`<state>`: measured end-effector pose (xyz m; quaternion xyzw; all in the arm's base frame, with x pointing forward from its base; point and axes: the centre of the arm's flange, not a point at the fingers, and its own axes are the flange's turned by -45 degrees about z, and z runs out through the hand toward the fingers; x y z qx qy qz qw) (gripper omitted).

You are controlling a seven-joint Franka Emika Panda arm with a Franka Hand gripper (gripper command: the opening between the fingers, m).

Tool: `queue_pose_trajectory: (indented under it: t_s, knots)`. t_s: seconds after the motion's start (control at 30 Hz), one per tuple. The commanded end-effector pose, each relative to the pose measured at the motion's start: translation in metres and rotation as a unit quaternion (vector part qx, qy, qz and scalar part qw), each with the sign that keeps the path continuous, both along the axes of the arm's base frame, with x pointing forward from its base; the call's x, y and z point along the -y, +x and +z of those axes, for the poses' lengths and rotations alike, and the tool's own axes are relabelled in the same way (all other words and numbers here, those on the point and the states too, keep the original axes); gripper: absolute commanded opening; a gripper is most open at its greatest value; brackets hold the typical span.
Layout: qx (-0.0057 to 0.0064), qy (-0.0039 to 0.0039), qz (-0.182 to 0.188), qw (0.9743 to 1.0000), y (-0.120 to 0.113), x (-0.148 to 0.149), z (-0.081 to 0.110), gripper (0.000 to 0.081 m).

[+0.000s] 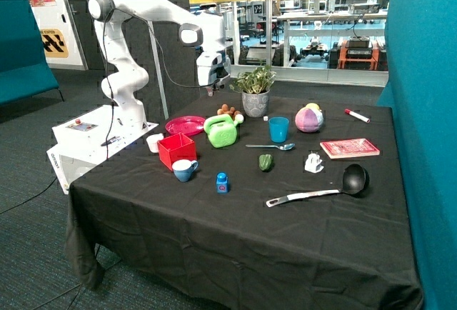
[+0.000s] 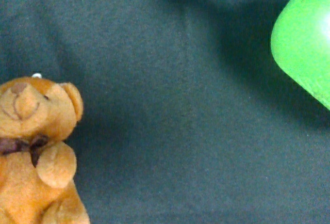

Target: Water the pot plant and put the can on the plate

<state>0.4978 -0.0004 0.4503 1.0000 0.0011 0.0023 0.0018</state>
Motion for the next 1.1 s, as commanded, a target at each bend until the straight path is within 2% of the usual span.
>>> queue_pose_trajectory:
  t_s: [0.0,0.03,0.07,0.1,0.13,0.17,0.23,0.43,0.5,0.77,1.07]
  knots:
    - [-0.0027,0.00103,0.29,0.9571,0.002,0.0,0.0,0.0808]
    - [-0.0027,0.00102,0.292,0.9563,0.002,0.0,-0.002,0.0808]
    - [-0.0027,0.00103,0.29,0.9571,0.002,0.001,-0.003,0.0808]
    - [-0.0027,0.00103,0.29,0.957,0.002,0.002,-0.004,0.0729]
    - [-0.0027,0.00103,0.29,0.957,0.002,0.002,-0.005,0.052]
    - [-0.0027,0.00103,0.289,0.9572,0.002,0.002,-0.005,0.0416]
    - [-0.0027,0.00102,0.291,0.9567,0.002,0.003,-0.006,0.0338]
    - [-0.0027,0.00099,0.301,0.9535,0.007,0.007,-0.006,0.0309]
    - [-0.0027,0.00099,0.302,0.9533,0.01,0.009,-0.007,0.0307]
    - [-0.0028,0.00096,0.313,0.9497,0.024,0.018,-0.007,0.0299]
    - [-0.0028,0.00096,0.312,0.9502,0.039,0.035,-0.01,0.0299]
